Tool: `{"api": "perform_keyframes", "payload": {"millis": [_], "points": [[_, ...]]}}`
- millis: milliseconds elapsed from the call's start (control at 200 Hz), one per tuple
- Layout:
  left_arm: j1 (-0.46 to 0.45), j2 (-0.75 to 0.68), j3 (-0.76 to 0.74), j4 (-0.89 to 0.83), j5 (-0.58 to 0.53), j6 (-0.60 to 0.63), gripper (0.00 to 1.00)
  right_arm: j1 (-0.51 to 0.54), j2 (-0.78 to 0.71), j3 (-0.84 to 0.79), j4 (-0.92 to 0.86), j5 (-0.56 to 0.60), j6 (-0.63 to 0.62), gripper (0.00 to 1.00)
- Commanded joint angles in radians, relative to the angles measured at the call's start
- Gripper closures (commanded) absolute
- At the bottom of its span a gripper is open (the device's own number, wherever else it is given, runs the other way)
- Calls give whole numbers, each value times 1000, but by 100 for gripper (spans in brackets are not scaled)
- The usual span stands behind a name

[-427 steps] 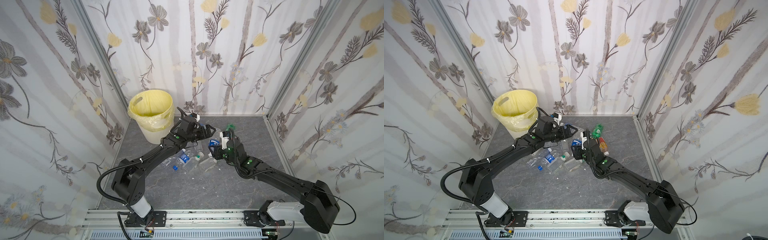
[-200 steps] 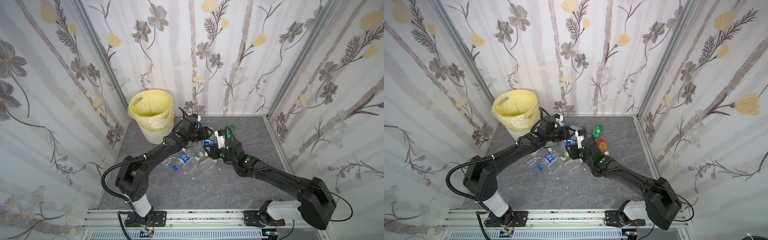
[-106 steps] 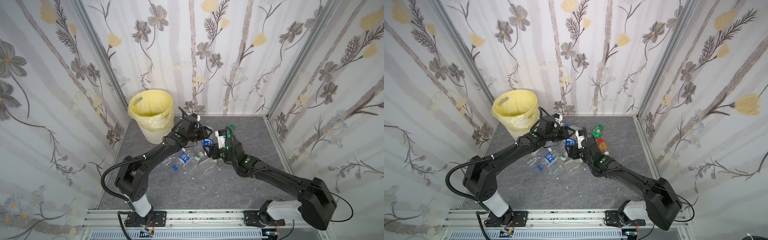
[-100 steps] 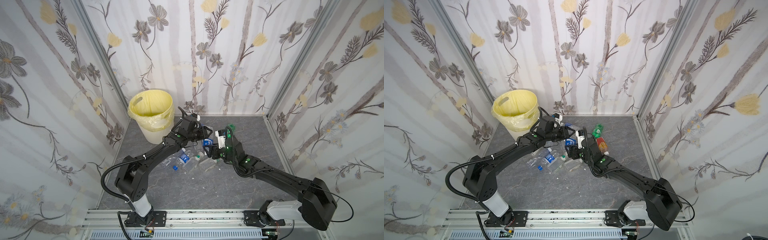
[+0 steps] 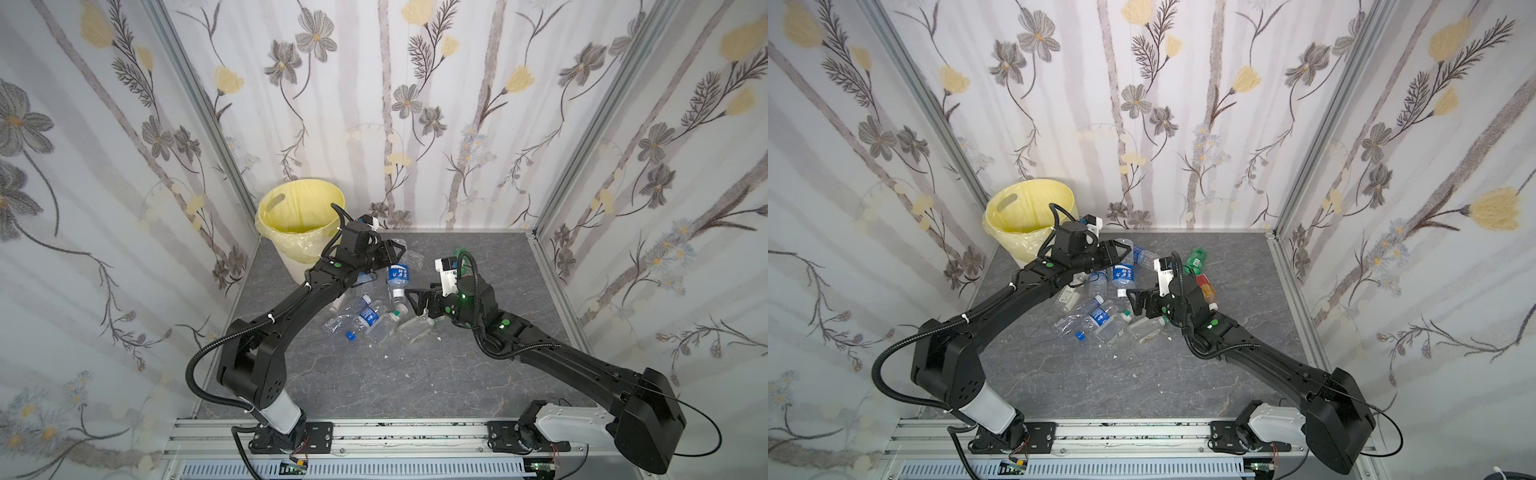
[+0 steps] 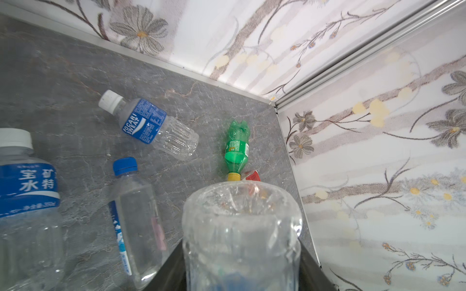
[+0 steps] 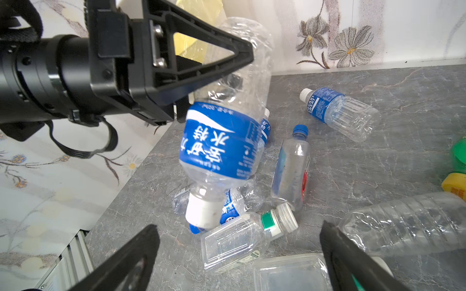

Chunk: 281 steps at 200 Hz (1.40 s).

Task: Throw the plastic bottles in the bin
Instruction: 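Carry the water bottle toward the bin with the left gripper while the right withdraws, then open the left gripper over the bin to drop the water bottle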

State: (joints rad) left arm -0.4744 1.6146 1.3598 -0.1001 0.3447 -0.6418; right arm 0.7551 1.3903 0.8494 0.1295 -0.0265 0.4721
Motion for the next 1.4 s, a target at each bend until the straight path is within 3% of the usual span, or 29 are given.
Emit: {"api": "perform_keyframes", "payload": {"millis": [0,215,450,615,839,999,1104,1299,1359,1399], "points": [[32,-38,41,-31,4,32,47,3,1,33,4,9,-26,0],[125,-105,104,-91,4,62,46,25,58,159,-28,3,-67,0],[241,-155,164,-121,38,61,46,59,185,403,-103,-6,-92,0],[333,-169,225,-131,82,52,46,134,291,558,-138,11,-102,0],[489,-150,410,-139,137,33,46,188,390,731,-174,19,-104,0],[597,-116,607,-140,165,-11,46,197,401,748,-170,31,-103,0],[623,-101,695,-139,132,-26,46,197,407,742,-181,40,-102,0],[633,10,680,-137,110,-31,43,197,401,695,-162,46,-83,0],[654,85,644,-138,137,-72,38,197,399,683,-162,44,-76,0],[671,143,638,-139,190,-110,23,197,395,674,-161,41,-72,0]]}}
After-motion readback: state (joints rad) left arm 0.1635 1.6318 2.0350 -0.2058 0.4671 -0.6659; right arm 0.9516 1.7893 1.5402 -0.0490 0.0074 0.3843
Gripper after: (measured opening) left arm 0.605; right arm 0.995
